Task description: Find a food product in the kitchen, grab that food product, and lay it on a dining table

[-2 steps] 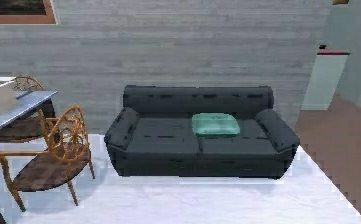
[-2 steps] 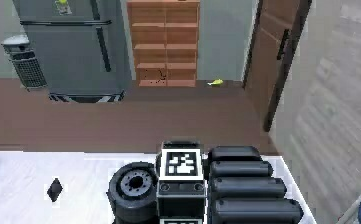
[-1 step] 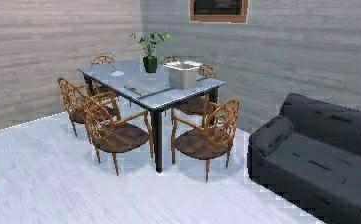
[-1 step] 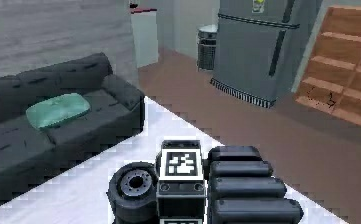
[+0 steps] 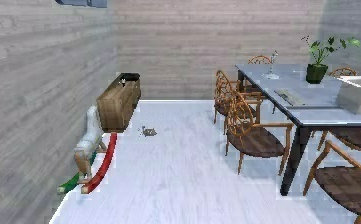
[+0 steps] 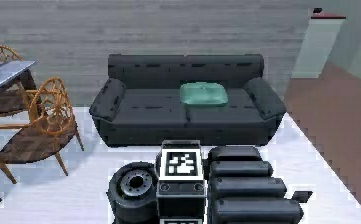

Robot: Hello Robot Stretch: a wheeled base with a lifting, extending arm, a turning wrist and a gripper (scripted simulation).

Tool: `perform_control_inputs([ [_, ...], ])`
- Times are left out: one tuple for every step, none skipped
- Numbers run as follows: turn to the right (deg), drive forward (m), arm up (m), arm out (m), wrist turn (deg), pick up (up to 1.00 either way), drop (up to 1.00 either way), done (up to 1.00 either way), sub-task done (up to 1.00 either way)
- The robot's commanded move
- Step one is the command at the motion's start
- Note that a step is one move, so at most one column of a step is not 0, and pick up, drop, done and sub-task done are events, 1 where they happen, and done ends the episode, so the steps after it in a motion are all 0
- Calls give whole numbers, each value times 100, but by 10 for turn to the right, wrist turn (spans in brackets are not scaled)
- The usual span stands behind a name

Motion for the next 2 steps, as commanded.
perform_control_inputs([
  [0,15,0,0,0,0,0,0,0],
  [-30,0,0,0,0,0,0,0,0],
])
